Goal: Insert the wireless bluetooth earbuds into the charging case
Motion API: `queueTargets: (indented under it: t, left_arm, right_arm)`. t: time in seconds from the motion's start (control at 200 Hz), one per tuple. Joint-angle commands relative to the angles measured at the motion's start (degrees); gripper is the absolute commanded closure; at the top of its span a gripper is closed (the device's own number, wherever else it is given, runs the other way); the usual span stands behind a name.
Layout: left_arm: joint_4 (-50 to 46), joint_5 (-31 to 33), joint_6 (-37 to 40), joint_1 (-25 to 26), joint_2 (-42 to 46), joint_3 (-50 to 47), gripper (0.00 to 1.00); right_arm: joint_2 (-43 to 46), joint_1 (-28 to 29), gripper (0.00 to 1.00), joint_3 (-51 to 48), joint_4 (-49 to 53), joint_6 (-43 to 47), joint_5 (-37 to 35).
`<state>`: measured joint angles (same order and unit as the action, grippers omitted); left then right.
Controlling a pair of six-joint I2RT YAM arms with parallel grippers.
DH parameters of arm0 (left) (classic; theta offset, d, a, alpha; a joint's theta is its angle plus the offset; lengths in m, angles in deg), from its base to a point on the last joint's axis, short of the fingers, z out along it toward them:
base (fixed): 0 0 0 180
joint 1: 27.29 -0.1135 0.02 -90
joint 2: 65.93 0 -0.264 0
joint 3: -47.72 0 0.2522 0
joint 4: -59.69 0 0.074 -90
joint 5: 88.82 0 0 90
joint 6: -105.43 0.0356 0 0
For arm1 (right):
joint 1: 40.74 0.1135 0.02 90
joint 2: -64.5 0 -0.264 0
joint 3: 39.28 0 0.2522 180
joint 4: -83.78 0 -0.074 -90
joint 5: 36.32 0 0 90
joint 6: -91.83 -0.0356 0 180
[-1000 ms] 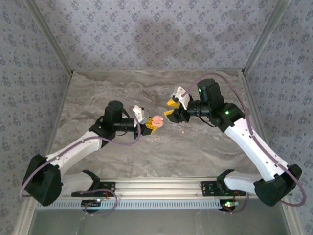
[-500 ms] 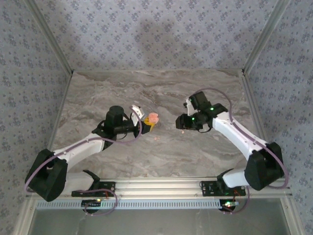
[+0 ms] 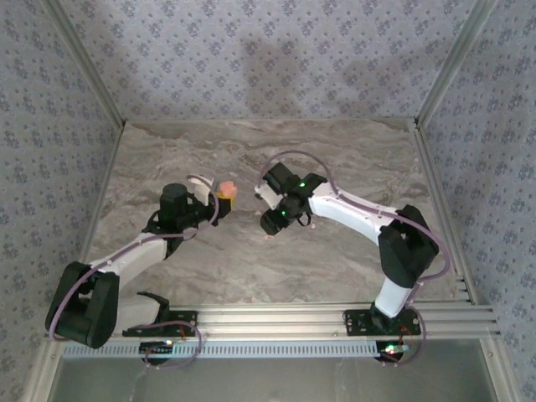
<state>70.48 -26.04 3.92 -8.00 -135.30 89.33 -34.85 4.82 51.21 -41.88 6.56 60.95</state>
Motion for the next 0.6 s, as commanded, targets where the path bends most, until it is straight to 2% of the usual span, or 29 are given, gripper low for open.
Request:
queueTargets:
  t: [0.0, 0.08, 0.185, 0.29, 0.595]
  left_arm:
    - [3.2, 2.4, -2.6, -1.4, 2.6, -0.8, 0.90]
    - [3.0, 2.9, -2.9, -2.5, 3.3, -1.1, 0.90]
    - [2.4, 3.0, -3.0, -3.9, 3.8, -1.2, 0.90]
    - [2.5, 3.1, -3.1, -4.7, 4.0, -1.3, 0.90]
    - [2.3, 2.7, -3.1, -5.2, 3.6, -1.1, 0.90]
  right_arm:
    - [-2.8, 0.0, 0.42, 1.2, 0.2, 25.4, 0.2]
    - [-4.1, -0.3, 0.39, 0.2, -1.8, 35.3, 1.7]
    - [-6.6, -0.6, 0.38, 0.7, -1.7, 43.1, 3.9]
    - [-9.4, -0.7, 0.37, 2.0, -0.9, 46.9, 4.8]
    - [-14.0, -0.7, 0.38, 3.4, -2.5, 48.6, 4.8]
